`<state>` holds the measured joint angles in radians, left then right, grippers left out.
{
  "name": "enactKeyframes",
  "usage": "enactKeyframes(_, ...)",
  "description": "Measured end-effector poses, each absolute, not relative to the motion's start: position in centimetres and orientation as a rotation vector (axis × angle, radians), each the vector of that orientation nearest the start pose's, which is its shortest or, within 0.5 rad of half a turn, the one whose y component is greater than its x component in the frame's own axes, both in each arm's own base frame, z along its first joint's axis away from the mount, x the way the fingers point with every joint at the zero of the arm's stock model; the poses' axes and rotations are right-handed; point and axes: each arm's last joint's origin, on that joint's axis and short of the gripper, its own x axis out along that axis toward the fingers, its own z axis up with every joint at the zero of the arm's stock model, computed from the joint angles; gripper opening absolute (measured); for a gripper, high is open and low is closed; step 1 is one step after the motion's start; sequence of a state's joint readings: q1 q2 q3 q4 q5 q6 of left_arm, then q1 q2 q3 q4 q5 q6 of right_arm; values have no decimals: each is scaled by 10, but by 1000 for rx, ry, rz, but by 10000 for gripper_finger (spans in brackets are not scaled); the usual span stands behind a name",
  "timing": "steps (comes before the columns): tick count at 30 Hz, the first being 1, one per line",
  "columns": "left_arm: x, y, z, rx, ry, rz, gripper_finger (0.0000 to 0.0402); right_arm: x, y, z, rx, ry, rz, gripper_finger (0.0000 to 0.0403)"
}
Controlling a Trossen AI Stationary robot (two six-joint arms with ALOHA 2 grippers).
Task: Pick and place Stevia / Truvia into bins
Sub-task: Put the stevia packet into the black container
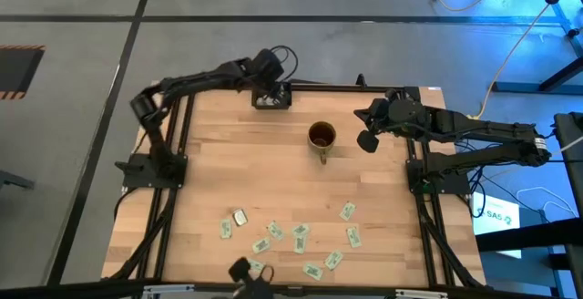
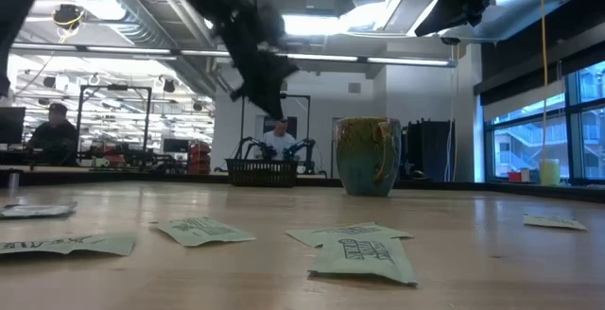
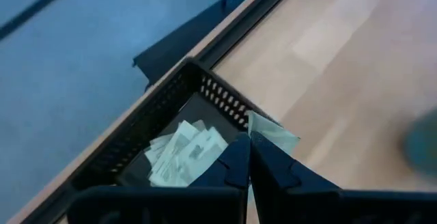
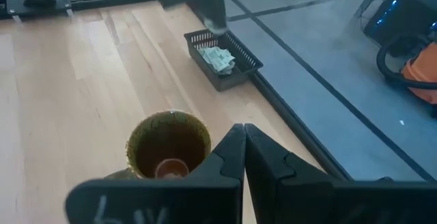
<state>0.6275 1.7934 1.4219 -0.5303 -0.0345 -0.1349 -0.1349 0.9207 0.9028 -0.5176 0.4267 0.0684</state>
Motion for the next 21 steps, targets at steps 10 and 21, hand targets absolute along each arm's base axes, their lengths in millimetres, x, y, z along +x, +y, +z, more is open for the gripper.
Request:
enactKeyframes(10,320,261,200,-430,961,716,3,184,-37,322,-11,512,-567,14)
enactKeyframes(21,319,263,196,-394,987,696,7,184,-37,322,-8,511,-568,14)
